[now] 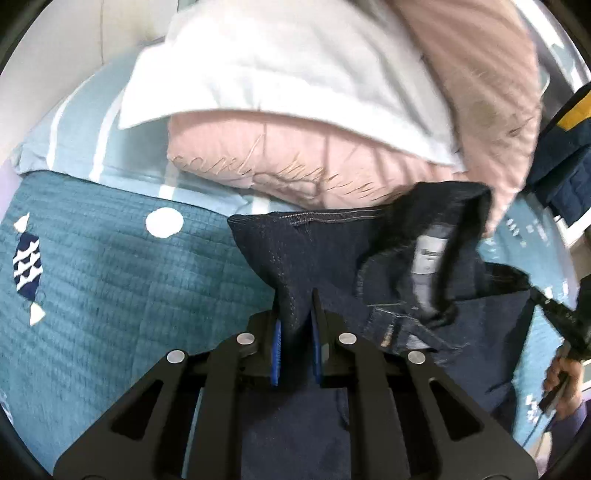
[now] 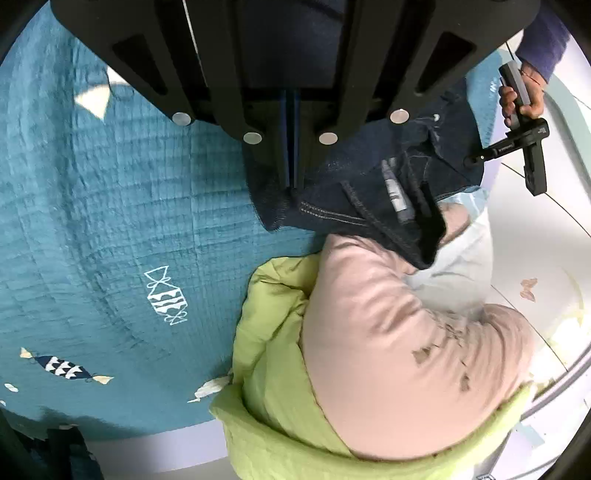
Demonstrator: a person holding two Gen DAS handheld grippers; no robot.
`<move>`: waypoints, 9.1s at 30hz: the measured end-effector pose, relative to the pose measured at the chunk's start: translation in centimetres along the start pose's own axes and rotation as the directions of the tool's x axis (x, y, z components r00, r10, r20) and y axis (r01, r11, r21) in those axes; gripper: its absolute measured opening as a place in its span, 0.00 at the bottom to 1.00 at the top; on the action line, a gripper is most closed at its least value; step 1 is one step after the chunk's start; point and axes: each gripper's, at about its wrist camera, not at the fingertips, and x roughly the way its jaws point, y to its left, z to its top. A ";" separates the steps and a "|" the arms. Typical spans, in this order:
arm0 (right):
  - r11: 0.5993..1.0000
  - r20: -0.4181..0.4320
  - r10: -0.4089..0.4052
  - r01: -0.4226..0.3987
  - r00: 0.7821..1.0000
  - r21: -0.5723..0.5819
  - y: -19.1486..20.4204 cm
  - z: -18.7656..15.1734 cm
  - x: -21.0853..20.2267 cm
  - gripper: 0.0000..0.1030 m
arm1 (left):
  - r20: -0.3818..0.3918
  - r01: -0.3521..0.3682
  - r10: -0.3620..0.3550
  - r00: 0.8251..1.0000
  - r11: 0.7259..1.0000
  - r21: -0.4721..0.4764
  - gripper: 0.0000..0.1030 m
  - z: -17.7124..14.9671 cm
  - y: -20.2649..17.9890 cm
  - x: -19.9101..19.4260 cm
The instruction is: Fold large clothes
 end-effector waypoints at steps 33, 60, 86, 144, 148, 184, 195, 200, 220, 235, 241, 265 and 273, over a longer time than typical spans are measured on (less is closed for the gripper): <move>0.994 -0.046 0.089 -0.091 0.995 -0.057 6.8 -16.2 -22.1 0.02 | 0.009 0.126 -0.127 0.992 0.989 0.082 0.11 -21.6 0.7 -21.3; 0.999 -0.170 -0.047 0.049 0.984 0.007 4.5 -28.1 -22.3 0.04 | 0.029 0.000 0.002 1.000 0.997 -0.073 0.50 -35.7 5.4 -27.0; 0.960 -0.253 -0.168 0.216 0.953 0.179 1.0 -30.7 -17.3 0.06 | -0.216 -0.007 -0.018 0.976 0.993 -0.114 0.63 -36.2 5.5 -17.1; 0.981 -0.273 0.107 -0.056 0.956 0.188 13.6 -34.3 -10.1 0.13 | -0.073 0.103 -0.123 0.990 0.965 -0.243 0.05 -36.3 5.6 -21.3; 0.986 -0.212 0.161 -0.148 0.964 0.078 17.9 -34.4 -12.2 0.40 | -0.024 0.147 -0.155 0.988 0.969 -0.197 0.05 -35.0 2.9 -23.4; 0.971 -0.132 0.221 -0.230 0.966 -0.058 24.6 -33.1 -12.3 0.19 | -0.023 0.362 -0.363 0.931 0.931 -0.047 0.10 -32.9 -8.3 -26.3; 0.980 0.035 0.165 -0.167 0.986 0.108 14.0 -28.6 -20.6 0.19 | 0.026 0.310 -0.309 0.951 0.949 -0.059 0.40 -31.8 -11.3 -24.3; 0.980 0.081 0.062 -0.076 0.995 0.182 8.2 -28.0 -22.2 0.18 | -0.065 0.208 -0.213 0.975 0.976 -0.066 0.40 -33.3 -11.8 -19.5; 0.919 0.002 -0.077 0.070 0.997 0.387 -3.8 -30.6 -23.7 0.38 | -0.111 0.211 -0.227 0.967 0.967 -0.141 0.63 -37.7 -12.8 -14.8; 0.850 -0.072 -0.004 0.041 0.997 0.525 -7.5 -33.3 -23.6 0.60 | -0.246 0.199 -0.225 0.943 0.972 -0.126 0.79 -39.5 -15.1 -12.4; 0.799 -0.001 0.157 -0.126 0.988 0.587 -7.6 -33.1 -22.8 0.65 | -0.269 0.205 -0.231 0.935 0.971 -0.122 0.83 -39.3 -15.4 -11.6; 0.891 -0.044 0.096 -0.066 0.994 0.450 -3.5 -31.5 -20.2 0.19 | -0.266 0.199 -0.185 0.946 0.979 0.029 0.51 -39.3 -18.9 -11.5; 0.970 0.000 0.069 -0.067 0.998 0.234 3.9 -29.0 -20.8 0.17 | -0.125 0.178 -0.158 0.980 0.968 0.176 0.33 -37.1 -19.1 -16.6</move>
